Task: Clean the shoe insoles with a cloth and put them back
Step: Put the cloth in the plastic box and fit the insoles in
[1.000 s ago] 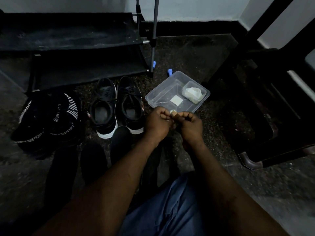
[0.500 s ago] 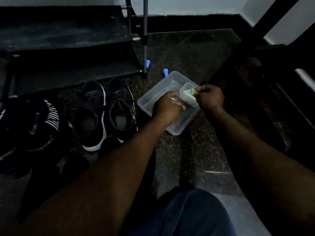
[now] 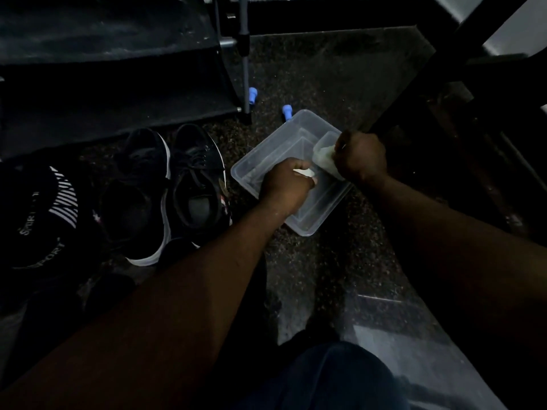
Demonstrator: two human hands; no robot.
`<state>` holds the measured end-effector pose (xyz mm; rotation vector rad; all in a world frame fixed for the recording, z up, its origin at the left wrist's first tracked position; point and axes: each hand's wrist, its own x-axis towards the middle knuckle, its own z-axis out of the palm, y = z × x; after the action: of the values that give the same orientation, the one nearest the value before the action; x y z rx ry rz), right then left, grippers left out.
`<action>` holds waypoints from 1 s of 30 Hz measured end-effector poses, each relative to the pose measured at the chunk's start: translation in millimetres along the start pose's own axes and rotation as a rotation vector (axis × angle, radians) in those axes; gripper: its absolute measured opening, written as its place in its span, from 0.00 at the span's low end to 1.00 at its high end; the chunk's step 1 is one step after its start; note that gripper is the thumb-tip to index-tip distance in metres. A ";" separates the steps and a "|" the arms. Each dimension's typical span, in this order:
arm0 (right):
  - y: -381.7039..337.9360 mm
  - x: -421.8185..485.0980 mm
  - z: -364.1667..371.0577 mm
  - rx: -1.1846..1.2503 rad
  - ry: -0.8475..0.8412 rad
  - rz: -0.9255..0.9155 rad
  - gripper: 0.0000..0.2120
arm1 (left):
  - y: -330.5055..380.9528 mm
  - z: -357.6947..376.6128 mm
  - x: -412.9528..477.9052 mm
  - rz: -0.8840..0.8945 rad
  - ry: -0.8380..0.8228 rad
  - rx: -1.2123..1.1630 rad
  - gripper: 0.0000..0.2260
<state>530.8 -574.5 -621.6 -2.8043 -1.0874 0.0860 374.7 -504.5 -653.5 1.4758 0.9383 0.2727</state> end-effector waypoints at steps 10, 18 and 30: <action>-3.5 0.2 -6.9 -0.052 -0.132 0.056 0.23 | 1.6 -8.2 -9.4 0.026 0.049 0.018 0.06; -11.7 -40.7 -29.5 0.252 0.140 0.072 0.19 | 8.5 -19.3 -35.1 0.033 0.085 0.012 0.07; -81.5 -162.6 -53.0 0.360 0.012 -0.118 0.06 | 21.1 -64.1 -120.7 0.065 0.144 0.158 0.11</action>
<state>361.7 -630.0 -556.6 -2.4157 -1.1067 0.2272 262.9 -537.6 -579.2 1.6502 1.0473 0.3628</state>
